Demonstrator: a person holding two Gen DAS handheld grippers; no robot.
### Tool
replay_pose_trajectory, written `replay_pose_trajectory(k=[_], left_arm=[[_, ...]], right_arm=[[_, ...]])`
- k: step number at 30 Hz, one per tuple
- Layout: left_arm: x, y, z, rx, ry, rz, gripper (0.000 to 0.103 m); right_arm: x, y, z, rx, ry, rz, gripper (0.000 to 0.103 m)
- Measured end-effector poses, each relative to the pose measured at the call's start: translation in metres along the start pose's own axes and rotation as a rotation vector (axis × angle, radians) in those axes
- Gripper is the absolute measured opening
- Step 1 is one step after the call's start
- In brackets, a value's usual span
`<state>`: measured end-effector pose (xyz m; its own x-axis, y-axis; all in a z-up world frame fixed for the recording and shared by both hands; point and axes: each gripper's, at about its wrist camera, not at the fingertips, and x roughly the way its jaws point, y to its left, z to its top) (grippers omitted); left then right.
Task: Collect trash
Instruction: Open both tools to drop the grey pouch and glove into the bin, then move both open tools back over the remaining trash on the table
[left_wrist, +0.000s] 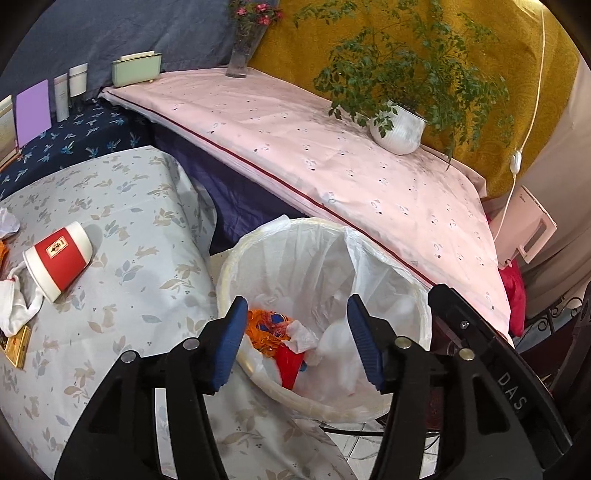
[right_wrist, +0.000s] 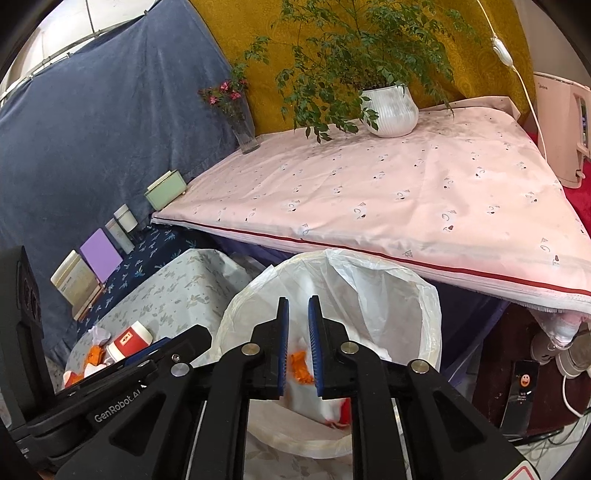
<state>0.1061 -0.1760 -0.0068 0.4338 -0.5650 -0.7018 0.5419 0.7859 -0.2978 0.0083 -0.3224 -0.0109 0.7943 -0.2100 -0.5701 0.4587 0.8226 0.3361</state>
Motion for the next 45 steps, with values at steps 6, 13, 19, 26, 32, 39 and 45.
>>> replay_pose_trajectory(k=[6,13,19,26,32,39,45], left_arm=[[-0.008,0.016,-0.002,-0.036,-0.014,0.022,0.054],[-0.026,0.038,-0.006,-0.087,-0.044,0.057,0.059],[-0.046,0.064,-0.012,-0.138,-0.069,0.089,0.060],[-0.068,0.099,-0.019,-0.205,-0.095,0.133,0.060],[-0.090,0.134,-0.029,-0.263,-0.124,0.182,0.068],[-0.117,0.184,-0.046,-0.352,-0.148,0.246,0.068],[-0.143,0.227,-0.060,-0.421,-0.181,0.325,0.076]], right_arm=[[-0.003,0.011,-0.001,-0.015,-0.004,0.012,0.023],[-0.007,0.033,-0.005,-0.049,-0.005,0.037,0.030],[-0.011,0.057,-0.010,-0.086,0.001,0.069,0.030],[-0.012,0.093,-0.022,-0.145,0.024,0.116,0.034],[-0.011,0.127,-0.034,-0.199,0.045,0.158,0.038],[-0.009,0.170,-0.052,-0.266,0.078,0.207,0.044],[-0.003,0.208,-0.071,-0.322,0.115,0.253,0.045]])
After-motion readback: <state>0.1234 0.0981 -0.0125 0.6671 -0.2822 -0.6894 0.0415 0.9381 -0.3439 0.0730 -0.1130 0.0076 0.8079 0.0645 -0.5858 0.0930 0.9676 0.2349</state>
